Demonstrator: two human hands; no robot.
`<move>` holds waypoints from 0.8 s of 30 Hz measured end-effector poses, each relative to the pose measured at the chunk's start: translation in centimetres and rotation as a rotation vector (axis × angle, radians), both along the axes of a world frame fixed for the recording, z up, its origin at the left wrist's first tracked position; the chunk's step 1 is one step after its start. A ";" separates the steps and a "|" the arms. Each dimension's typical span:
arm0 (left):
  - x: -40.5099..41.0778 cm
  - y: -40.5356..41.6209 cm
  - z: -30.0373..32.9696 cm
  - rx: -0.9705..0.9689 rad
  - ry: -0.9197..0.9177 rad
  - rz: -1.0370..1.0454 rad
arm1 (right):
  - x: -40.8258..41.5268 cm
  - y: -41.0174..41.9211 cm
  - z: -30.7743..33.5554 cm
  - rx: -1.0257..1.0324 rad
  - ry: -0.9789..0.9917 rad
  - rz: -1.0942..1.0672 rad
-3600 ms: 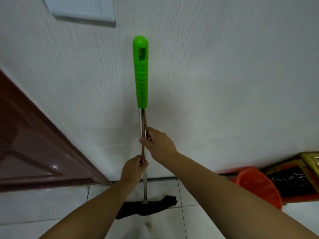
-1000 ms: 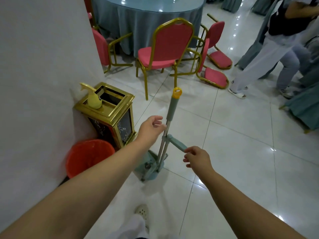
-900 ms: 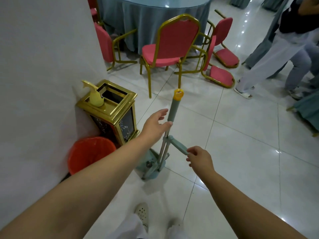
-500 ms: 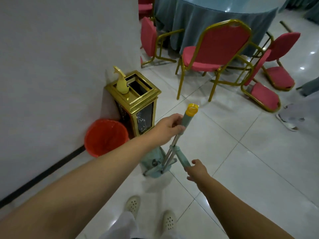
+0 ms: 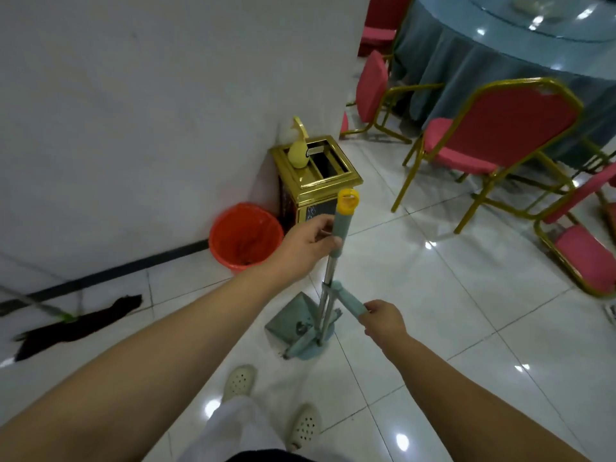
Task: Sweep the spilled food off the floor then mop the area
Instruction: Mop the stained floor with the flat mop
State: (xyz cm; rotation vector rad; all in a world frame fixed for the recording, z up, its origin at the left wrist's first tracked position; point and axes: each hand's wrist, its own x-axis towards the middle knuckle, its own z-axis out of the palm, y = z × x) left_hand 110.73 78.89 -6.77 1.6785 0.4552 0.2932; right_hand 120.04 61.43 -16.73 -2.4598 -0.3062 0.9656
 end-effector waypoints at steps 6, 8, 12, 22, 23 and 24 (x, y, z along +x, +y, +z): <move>-5.9 3.0 -0.1 0.048 0.034 0.168 | -2.8 4.2 0.3 -0.011 -0.062 0.187; -7.7 4.7 0.0 0.033 0.036 0.203 | -3.9 6.1 0.3 -0.008 -0.050 0.202; -11.3 8.7 0.4 0.023 0.004 0.273 | -6.6 10.9 0.0 0.011 -0.058 0.242; -22.0 20.7 1.5 0.060 0.033 0.368 | -15.7 24.5 0.8 0.066 -0.060 0.352; -23.2 22.0 1.6 0.071 0.033 0.377 | -16.6 25.9 0.9 0.085 -0.037 0.347; -24.3 23.1 1.7 0.078 0.031 0.384 | -17.4 27.3 0.9 0.100 -0.025 0.337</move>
